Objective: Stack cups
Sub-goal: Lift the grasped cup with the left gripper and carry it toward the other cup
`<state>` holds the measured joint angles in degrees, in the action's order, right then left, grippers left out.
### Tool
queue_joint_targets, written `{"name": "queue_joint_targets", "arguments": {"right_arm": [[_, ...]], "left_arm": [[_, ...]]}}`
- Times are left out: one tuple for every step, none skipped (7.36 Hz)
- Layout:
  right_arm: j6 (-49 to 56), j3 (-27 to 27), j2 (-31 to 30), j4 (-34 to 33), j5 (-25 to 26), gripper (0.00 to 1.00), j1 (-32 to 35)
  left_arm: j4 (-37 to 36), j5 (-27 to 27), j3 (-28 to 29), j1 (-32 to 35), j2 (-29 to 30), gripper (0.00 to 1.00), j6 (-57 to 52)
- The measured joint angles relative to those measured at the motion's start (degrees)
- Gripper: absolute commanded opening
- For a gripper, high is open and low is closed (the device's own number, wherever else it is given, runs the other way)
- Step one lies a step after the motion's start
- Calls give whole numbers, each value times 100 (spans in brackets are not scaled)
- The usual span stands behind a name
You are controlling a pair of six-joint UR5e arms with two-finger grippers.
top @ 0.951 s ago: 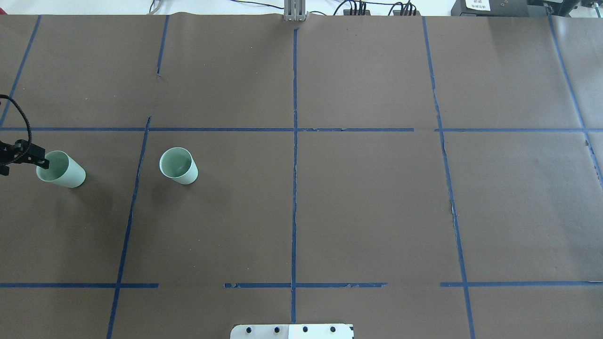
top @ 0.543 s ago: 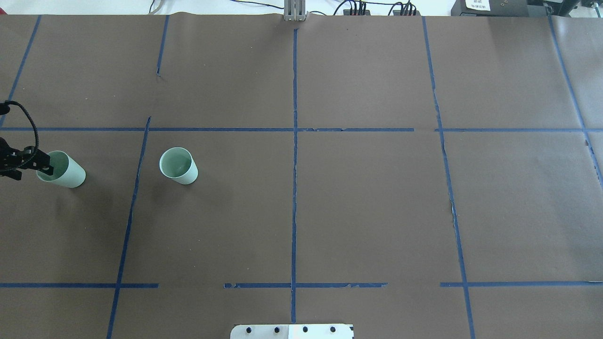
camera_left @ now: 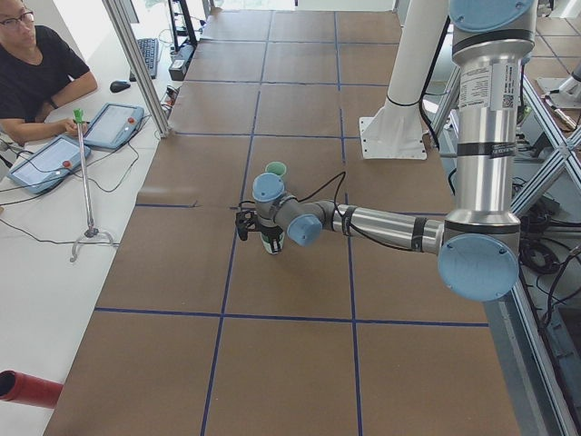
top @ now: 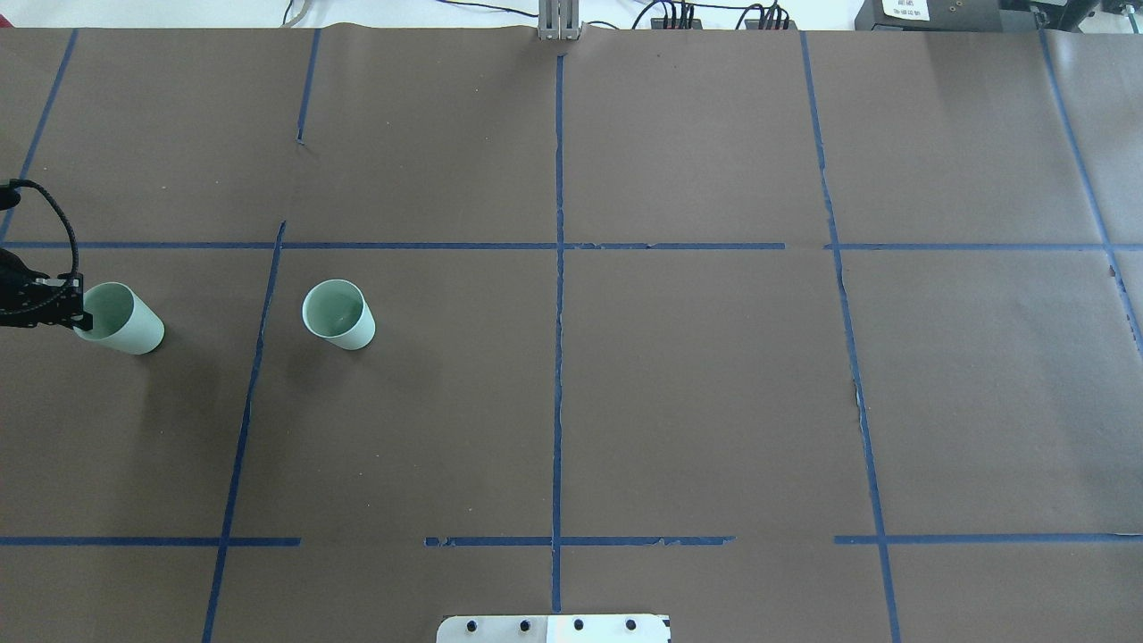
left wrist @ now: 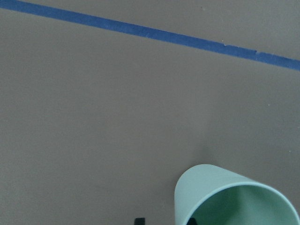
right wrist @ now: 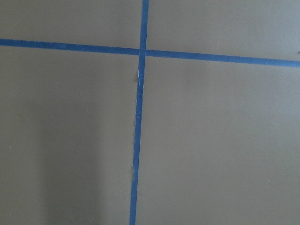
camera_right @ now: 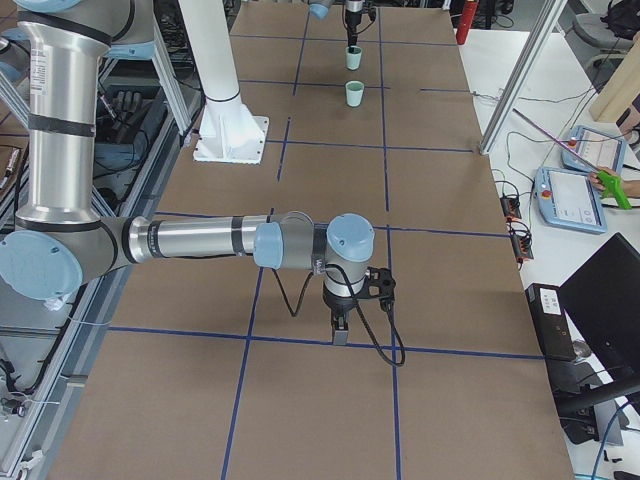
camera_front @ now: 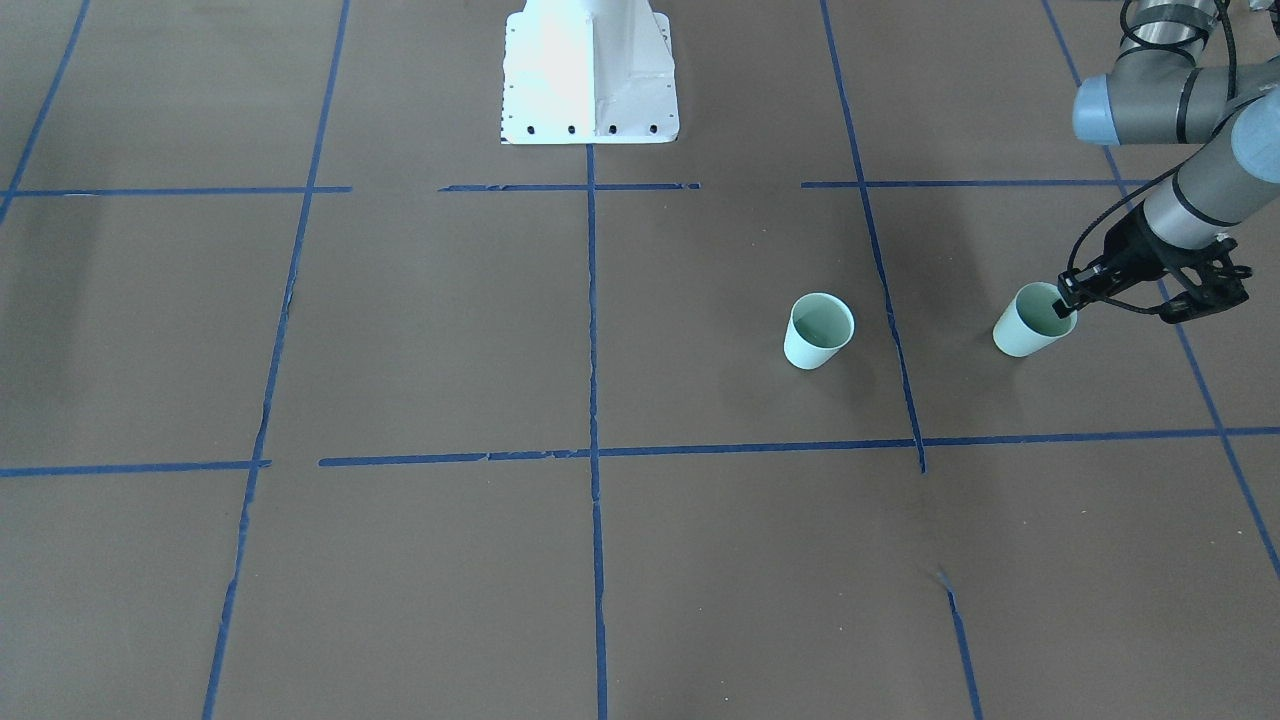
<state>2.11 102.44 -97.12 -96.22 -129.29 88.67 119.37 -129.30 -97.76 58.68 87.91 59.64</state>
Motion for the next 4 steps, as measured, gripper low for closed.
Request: {"name": "queue_joint_targets", "arguments": {"right_arm": [[0, 2, 0, 2, 0, 100, 1], [0, 4, 0, 1, 2, 100, 1], [0, 3, 0, 1, 6, 100, 1], [0, 2, 0, 4, 6, 100, 1]], "left_arm": [[-12, -5, -345, 23, 10, 0, 277], [-58, -7, -712, 38, 16, 0, 636], [-88, -5, -982, 26, 87, 0, 1127], [-123, 0, -1122, -46, 294, 0, 1728]]}}
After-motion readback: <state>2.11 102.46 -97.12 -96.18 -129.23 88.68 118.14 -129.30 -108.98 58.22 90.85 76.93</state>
